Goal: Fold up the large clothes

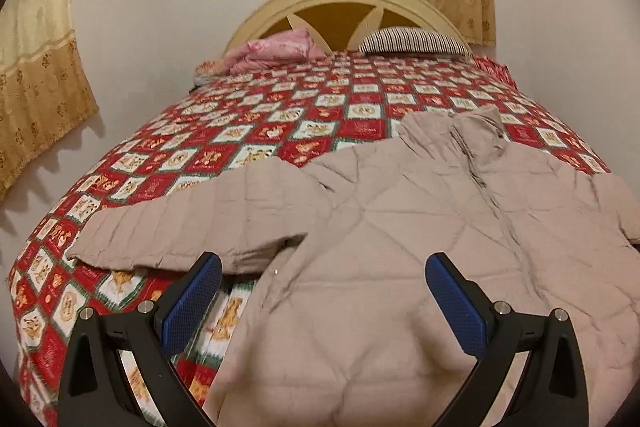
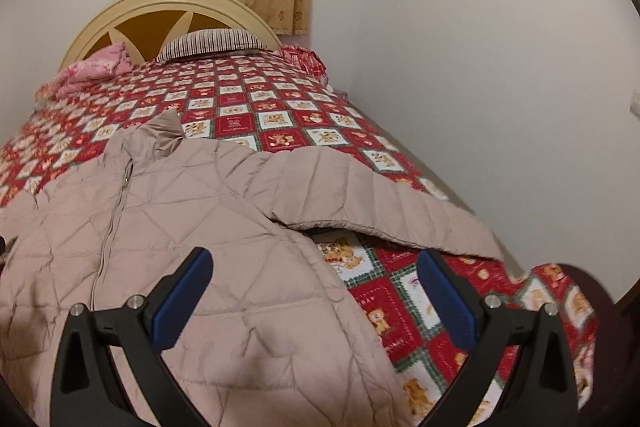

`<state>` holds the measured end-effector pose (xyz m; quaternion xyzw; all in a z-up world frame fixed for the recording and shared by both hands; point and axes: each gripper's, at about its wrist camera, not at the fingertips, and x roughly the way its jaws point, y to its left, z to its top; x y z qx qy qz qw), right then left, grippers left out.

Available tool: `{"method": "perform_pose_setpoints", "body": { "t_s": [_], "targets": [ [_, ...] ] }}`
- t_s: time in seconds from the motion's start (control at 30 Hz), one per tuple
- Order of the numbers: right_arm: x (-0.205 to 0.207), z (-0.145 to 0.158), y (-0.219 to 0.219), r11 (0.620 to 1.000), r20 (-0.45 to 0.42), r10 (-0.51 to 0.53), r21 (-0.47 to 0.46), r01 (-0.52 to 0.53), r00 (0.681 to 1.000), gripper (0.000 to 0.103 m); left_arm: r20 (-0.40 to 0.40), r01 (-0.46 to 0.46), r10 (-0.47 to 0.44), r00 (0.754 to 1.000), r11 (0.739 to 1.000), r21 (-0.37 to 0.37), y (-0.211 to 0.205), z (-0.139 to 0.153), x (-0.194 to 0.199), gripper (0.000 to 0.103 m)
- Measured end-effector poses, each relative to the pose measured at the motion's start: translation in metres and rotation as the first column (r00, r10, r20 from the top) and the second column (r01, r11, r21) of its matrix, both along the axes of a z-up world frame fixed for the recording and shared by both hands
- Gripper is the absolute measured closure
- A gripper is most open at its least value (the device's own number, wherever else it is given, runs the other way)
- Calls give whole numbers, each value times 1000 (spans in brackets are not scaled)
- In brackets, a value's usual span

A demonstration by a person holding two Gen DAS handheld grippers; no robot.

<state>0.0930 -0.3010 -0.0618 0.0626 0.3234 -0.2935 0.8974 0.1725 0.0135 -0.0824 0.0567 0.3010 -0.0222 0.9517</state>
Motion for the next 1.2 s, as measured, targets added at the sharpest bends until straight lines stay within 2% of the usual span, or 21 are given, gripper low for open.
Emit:
{"method": "perform_pose_setpoints", "body": {
  "t_s": [0.07, 0.1, 0.13, 0.17, 0.2, 0.27, 0.3, 0.4, 0.43, 0.5, 0.53, 0.57, 0.63, 0.7, 0.8, 0.83, 0.87, 0.93, 1.03, 1.1, 1.2],
  "targets": [
    [1, -10, -16, 999, 6, -6, 44, 6, 1000, 1, -13, -20, 20, 1000, 1000, 6, 1, -13, 12, 1],
    [2, -14, -25, 998, 2, -9, 66, 9, 1000, 6, -43, -28, 28, 999, 1000, 3, 2, -21, 20, 1],
    [3, -21, -39, 994, -9, -23, 106, 24, 1000, 14, -90, -32, 31, 995, 999, -12, 4, -31, 28, 1],
    [2, -29, -57, 985, -16, -49, 167, 52, 999, 19, -134, -37, 33, 990, 999, -30, 7, -39, 35, 1],
    [-2, -37, -76, 970, -10, -80, 228, 80, 997, 27, -170, -45, 37, 985, 998, -44, 9, -47, 40, 1],
    [-13, -51, -111, 927, 28, -139, 355, 120, 990, 31, -238, -70, 46, 970, 993, -90, 18, -62, 49, 1],
    [-21, -60, -132, 891, 51, -189, 430, 149, 981, 32, -252, -75, 45, 967, 991, -109, 20, -66, 51, 1],
    [-44, -87, -191, 771, 52, -366, 576, 271, 929, 32, -263, -77, 42, 964, 989, -122, 20, -70, 53, 1],
    [-48, -91, -203, 752, 43, -404, 584, 305, 914, 32, -263, -75, 44, 964, 991, -109, 18, -70, 52, 1],
    [-57, -98, -229, 709, 9, -513, 568, 418, 858, 32, -265, -74, 47, 963, 993, -92, 15, -72, 53, 1],
    [-60, -100, -236, 693, 3, -544, 566, 447, 839, 32, -267, -73, 48, 962, 994, -86, 15, -72, 53, 1],
    [-63, -105, -248, 660, -8, -584, 578, 480, 812, 32, -270, -73, 47, 962, 994, -84, 14, -73, 53, 1],
    [-65, -110, -261, 622, -5, -627, 598, 505, 779, 33, -274, -72, 46, 961, 994, -86, 15, -74, 55, 1],
    [-60, -107, -269, 614, -18, -658, 567, 550, 753, 32, -274, -71, 45, 961, 994, -86, 17, -75, 54, 1],
    [-51, -110, -277, 613, -53, -665, 531, 585, 745, 30, -275, -69, 43, 960, 994, -88, 17, -75, 55, 1],
    [-46, -112, -281, 622, -72, -659, 506, 597, 748, 34, -275, -69, 42, 960, 994, -89, 17, -75, 56, 1],
    [-42, -111, -280, 627, -94, -657, 482, 612, 748, 39, -275, -70, 43, 960, 994, -89, 16, -75, 56, 1],
    [-43, -110, -285, 632, -123, -656, 449, 632, 744, 72, -275, -70, 43, 961, 993, -90, 16, -75, 56, 1],
    [-43, -110, -289, 667, -125, -622, 433, 606, 773, 89, -274, -69, 40, 961, 993, -97, 16, -75, 56, 1],
    [-40, -105, -288, 702, -128, -590, 406, 585, 797, 94, -273, -67, 36, 961, 992, -104, 16, -76, 56, 1],
    [-37, -77, -273, 791, -47, -533, 327, 517, 845, 95, -273, -66, 32, 962, 991, -114, 18, -76, 56, 1]
  ]
}}
